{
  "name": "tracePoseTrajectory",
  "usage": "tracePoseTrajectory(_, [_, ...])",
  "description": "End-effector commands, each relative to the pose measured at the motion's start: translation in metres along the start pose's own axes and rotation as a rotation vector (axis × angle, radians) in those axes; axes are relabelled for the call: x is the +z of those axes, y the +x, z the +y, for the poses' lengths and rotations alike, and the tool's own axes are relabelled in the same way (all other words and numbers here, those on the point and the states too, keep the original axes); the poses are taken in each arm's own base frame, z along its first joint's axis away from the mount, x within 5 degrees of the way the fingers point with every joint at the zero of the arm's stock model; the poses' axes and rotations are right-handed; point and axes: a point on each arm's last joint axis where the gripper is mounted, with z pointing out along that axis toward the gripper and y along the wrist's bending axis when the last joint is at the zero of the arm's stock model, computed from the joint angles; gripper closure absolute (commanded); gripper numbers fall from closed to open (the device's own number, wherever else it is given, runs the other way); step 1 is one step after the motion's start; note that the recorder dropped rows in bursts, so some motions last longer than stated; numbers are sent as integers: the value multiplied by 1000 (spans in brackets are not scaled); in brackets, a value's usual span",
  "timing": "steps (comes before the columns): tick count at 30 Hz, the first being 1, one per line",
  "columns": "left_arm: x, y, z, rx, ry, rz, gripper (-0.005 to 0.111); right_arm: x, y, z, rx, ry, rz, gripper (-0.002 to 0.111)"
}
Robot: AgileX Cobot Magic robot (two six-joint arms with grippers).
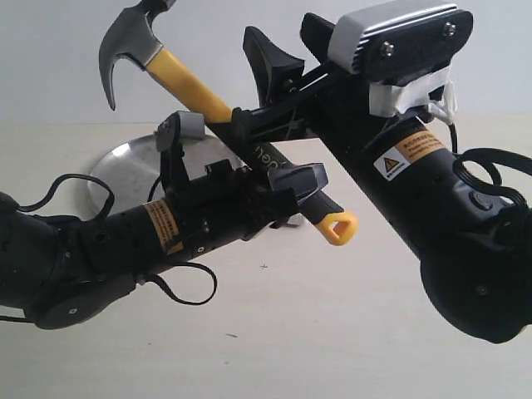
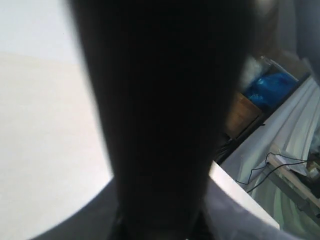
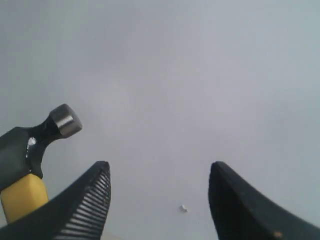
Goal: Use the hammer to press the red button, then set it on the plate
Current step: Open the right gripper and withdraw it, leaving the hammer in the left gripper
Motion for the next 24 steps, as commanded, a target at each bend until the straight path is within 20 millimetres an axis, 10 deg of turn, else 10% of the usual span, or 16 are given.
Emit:
tracePoseTrajectory(1, [-3, -5, 0, 63, 30, 16, 107, 1, -7, -3, -31, 37, -38, 51])
tracePoseTrajectory(24, [-56, -58, -10, 405, -417, 292, 107, -25, -77, -36, -331, 313, 19, 58])
